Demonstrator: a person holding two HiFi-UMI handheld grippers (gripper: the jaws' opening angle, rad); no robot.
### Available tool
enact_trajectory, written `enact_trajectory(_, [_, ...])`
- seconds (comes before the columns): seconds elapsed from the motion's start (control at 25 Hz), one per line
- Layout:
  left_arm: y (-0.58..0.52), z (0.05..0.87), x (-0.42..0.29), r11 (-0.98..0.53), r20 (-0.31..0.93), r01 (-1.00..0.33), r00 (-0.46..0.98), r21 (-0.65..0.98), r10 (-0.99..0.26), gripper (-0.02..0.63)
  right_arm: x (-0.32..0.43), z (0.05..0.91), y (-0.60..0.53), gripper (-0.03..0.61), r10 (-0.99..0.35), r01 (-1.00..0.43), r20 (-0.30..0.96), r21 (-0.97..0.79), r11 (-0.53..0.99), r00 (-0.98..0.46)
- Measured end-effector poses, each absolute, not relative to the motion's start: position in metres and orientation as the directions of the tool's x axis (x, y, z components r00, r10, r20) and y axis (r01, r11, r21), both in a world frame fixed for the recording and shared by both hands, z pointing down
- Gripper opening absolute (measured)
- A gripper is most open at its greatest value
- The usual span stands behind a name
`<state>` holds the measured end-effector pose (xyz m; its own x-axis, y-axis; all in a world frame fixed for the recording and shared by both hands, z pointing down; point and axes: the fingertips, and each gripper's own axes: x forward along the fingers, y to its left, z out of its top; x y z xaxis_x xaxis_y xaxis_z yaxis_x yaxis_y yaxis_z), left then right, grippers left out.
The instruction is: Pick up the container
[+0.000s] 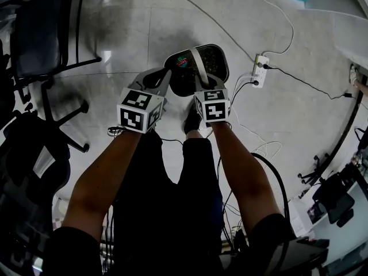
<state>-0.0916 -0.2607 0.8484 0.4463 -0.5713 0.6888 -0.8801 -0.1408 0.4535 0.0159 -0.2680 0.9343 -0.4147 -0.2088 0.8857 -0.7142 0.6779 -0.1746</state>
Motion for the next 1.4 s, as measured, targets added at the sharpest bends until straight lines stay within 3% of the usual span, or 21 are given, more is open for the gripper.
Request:
enact_trajectory(0.72, [-0.279,0.703,-0.083,-0.191,0.627,-0.89,0.431,0.414,-0.649,0.011,0.026,0.738,-0.293,0.037,-0.328,-0.747,0.807,-0.197,0.635,-0.491])
enact_trajectory(1.4, [-0.257,0.53,-0.063,-0.356,0.422,-0.821,0.543,0.446,-0.726,0.011,0.039,0.57,-0.285,0.037,-0.444,-0.773,0.716,-0.211,0.599,-0.539])
